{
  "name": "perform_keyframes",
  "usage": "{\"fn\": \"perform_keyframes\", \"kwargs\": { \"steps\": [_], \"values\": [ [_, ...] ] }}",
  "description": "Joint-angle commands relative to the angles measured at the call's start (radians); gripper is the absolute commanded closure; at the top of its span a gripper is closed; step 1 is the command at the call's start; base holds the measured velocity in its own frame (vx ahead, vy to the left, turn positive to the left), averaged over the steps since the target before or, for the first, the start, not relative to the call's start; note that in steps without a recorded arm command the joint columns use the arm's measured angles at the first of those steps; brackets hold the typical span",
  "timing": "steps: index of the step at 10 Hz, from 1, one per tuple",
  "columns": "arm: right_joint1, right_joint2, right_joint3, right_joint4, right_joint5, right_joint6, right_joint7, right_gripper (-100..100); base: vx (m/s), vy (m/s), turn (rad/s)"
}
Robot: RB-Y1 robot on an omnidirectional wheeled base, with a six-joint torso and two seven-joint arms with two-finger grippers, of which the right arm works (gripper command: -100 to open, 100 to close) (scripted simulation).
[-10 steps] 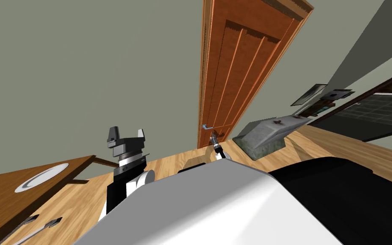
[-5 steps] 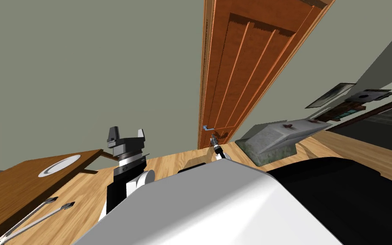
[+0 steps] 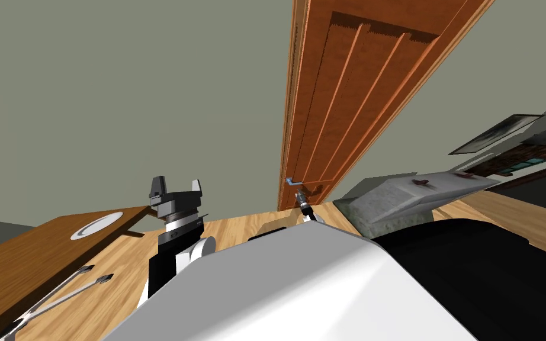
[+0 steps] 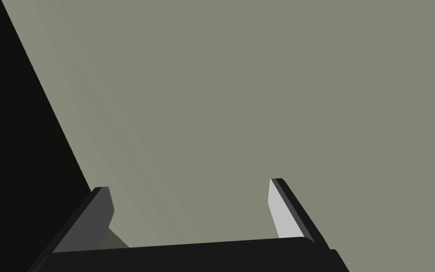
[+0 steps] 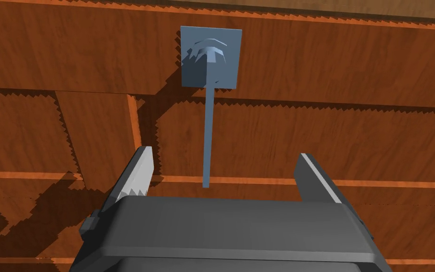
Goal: Pull the door open
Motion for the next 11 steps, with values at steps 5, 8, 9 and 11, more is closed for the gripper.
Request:
{"fn": "perform_keyframes", "kwargs": {
  "steps": [5, 8, 9, 11],
  "values": [
    [0.034, -0.052, -0.035, 0.031, -0.025, -0.045, -0.037, -100, 0.164, 0.03, 0.11],
    [0.051, -0.079, -0.052, 0.049, -0.038, -0.068, -0.056, -100, 0.133, -0.002, 0.087],
    [0.041, -0.073, -0.049, 0.06, -0.036, -0.067, -0.048, -100, 0.092, -0.013, 0.017],
    [0.041, -0.073, -0.049, 0.06, -0.036, -0.067, -0.048, 100, -0.026, 0.003, -0.011]
  ]
}}
